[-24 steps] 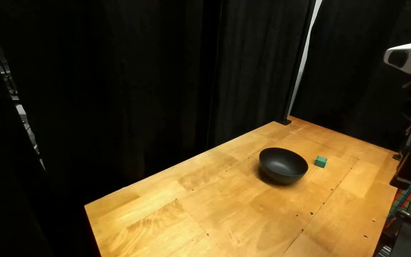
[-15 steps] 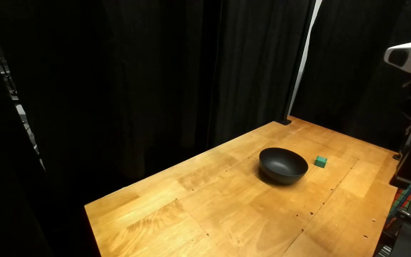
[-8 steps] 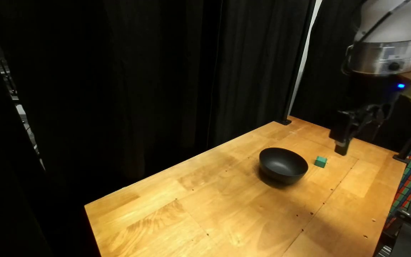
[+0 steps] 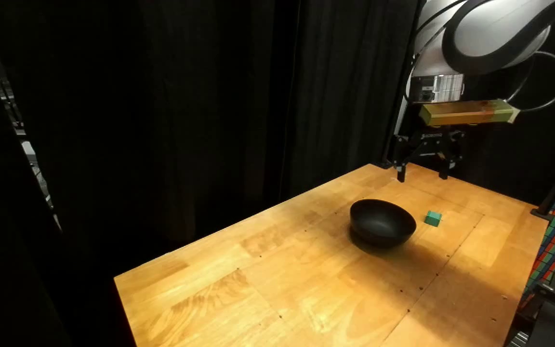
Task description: Pick up the block from the table and put it in the bowl
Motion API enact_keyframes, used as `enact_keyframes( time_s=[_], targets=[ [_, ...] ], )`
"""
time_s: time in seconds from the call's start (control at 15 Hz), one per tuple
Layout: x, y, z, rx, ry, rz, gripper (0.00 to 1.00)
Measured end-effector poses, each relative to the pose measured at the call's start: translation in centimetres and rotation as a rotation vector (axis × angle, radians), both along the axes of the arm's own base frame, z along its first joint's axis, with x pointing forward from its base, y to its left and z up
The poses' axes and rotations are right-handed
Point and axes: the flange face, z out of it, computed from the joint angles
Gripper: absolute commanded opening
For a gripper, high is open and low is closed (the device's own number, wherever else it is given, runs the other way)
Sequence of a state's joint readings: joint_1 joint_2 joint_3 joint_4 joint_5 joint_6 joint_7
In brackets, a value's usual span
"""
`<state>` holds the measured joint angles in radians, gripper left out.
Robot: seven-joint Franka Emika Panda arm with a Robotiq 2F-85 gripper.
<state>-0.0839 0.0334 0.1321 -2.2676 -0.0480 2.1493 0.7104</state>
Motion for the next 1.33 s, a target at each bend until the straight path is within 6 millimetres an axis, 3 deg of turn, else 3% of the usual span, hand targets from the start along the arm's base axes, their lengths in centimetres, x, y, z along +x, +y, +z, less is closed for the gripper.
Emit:
enact_keyframes(
  time_s=[0.27,0.67,1.33],
  targets=[
    [2.5,-5.9,-3.3,0.033,0.033,-0.221,1.00],
    [2.3,-13.6,-6.7,0.093,0.054,-0.549,1.00],
    [1.7,-20.5,-13.8,0.073,-0.031,-1.022,1.00]
  ],
)
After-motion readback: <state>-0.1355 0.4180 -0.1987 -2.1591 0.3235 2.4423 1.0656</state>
